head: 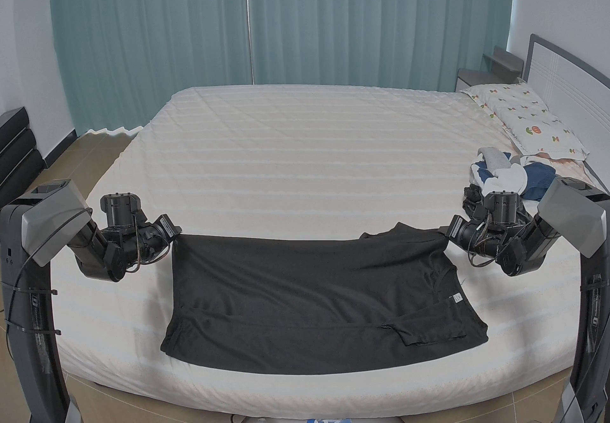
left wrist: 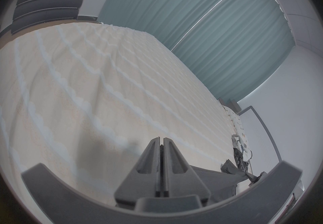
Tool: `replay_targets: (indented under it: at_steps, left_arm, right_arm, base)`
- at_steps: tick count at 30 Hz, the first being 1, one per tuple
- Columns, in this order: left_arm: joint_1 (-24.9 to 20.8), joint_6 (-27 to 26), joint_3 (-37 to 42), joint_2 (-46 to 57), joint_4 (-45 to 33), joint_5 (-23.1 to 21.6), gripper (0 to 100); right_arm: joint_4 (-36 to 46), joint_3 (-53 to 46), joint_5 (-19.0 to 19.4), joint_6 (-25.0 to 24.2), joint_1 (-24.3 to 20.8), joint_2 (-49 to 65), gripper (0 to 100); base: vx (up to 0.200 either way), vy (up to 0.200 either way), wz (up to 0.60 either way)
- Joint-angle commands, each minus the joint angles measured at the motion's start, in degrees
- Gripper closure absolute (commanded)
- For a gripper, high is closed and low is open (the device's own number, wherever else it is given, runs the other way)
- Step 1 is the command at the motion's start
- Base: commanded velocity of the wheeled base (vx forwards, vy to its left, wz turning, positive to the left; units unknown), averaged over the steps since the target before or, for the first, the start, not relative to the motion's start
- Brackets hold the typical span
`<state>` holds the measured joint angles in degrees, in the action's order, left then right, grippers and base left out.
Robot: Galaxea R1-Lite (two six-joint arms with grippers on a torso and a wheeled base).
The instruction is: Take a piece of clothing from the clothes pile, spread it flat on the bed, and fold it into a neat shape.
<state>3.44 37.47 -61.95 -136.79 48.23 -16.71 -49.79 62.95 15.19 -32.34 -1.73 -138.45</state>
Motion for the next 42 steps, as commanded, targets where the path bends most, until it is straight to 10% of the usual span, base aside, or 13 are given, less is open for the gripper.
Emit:
replay_targets:
  at_steps: [1,42]
  left_arm:
    - [-0.19,-0.03,1.13,-0.41,0.99,-0.16,100]
    - [-0.80,-10.32,15.11,0.12,15.58,-0.43,100]
  right_arm:
    - [-2.07,-0.20,-0.25,-0.27,0.06,-0.42,100]
    - [-3.30,-10.75,-0.25,1.93,1.12,3.80,100]
  base:
    - [0.000,0.000,0.00]
    - [0.000,0.000,0.00]
